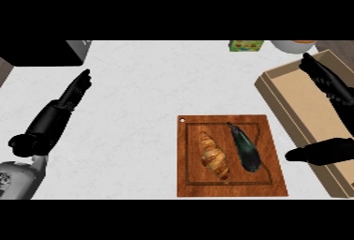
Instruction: Pick the croissant from the cutting board and place it in the cardboard box
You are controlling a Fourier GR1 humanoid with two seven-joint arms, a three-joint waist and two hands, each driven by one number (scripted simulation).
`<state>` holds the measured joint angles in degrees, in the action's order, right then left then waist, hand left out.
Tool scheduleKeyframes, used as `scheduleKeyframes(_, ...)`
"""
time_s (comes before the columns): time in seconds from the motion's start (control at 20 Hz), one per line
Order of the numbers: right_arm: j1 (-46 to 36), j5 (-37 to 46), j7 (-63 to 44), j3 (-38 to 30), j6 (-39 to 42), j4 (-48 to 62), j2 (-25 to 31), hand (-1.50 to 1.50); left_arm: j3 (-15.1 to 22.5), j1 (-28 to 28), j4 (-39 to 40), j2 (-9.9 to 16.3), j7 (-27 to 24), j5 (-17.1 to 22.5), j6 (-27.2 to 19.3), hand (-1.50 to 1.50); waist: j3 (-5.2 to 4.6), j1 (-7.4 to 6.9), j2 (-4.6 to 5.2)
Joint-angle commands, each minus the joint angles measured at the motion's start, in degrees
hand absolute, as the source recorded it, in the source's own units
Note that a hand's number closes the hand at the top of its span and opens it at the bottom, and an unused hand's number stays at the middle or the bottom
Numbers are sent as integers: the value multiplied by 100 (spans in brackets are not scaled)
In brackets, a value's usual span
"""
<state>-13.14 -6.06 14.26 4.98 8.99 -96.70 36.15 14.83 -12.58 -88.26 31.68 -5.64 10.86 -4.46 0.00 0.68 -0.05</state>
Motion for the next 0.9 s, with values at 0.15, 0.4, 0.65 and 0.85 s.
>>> scheduleKeyframes(0.15,-369,1295,1042,280,320,166,527,-150,168,-149,83,-253,-27,-341,0,0,0,-104,17)
scheduleKeyframes(0.4,-209,2215,249,904,600,-636,983,-150,-105,-186,198,-46,19,-137,346,0,-9,-60,-6)
scheduleKeyframes(0.65,-628,2973,-950,1771,1242,-1287,1097,-150,14,-297,144,-329,198,-267,179,0,-13,-108,-3)
scheduleKeyframes(0.85,-848,3153,-2124,2145,1828,-2029,856,-150,-100,45,339,-292,-297,-357,324,0,-13,-99,-10)
